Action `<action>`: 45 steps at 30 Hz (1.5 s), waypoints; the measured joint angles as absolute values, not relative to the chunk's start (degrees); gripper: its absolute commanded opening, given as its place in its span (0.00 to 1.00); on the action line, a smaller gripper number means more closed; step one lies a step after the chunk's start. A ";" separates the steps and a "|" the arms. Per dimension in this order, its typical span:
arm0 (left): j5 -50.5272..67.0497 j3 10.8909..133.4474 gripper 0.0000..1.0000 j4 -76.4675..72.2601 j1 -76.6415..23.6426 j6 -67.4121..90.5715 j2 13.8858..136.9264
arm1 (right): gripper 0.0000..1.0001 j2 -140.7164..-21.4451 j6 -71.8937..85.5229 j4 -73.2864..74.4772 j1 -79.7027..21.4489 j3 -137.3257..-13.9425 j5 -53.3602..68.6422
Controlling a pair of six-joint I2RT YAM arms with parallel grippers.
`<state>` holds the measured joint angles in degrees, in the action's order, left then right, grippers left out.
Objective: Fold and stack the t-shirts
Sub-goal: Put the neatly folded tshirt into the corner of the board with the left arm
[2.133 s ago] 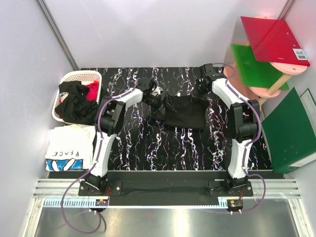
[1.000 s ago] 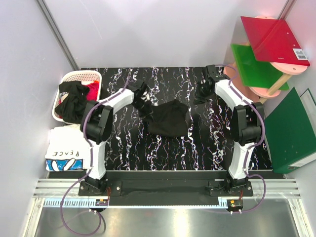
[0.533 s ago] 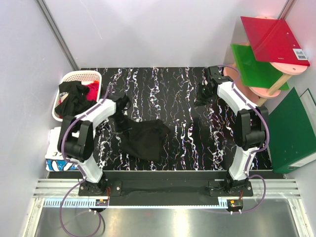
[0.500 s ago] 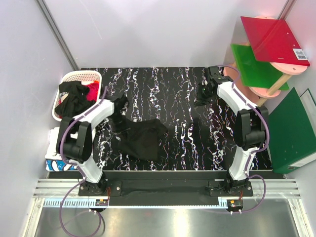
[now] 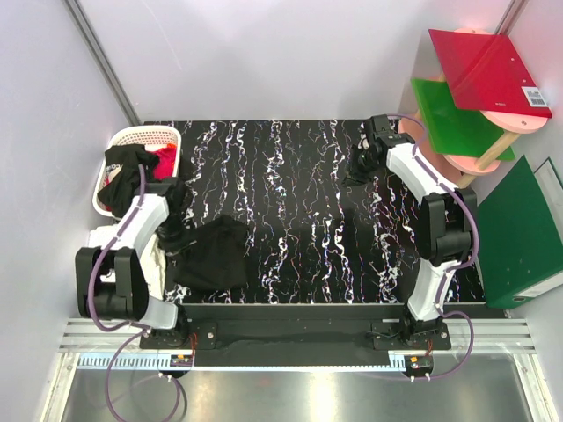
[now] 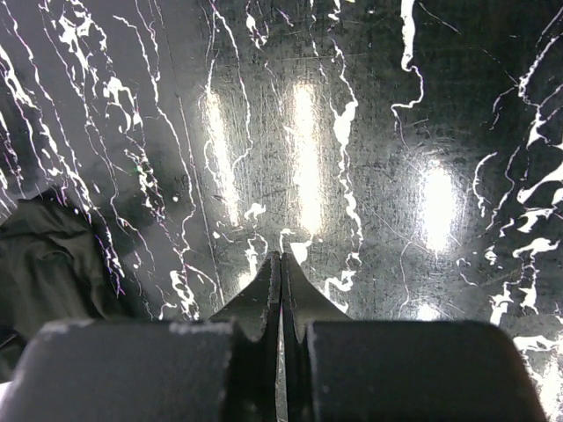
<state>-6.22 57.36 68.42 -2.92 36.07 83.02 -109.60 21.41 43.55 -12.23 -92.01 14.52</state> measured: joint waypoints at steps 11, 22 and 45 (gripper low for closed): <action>-13.10 57.49 0.00 70.91 10.94 34.79 79.79 | 0.00 -112.55 22.15 44.27 -12.21 -93.10 16.71; -14.39 67.75 0.00 71.35 22.44 28.53 83.44 | 0.00 -114.21 22.68 44.97 -12.21 -94.87 18.33; -19.09 71.68 0.00 73.65 36.82 24.56 83.81 | 0.00 -118.74 22.90 46.41 -12.12 -98.83 19.57</action>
<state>-19.09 71.68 73.65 36.82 24.56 83.81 -118.74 22.90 46.41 -12.12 -98.83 19.57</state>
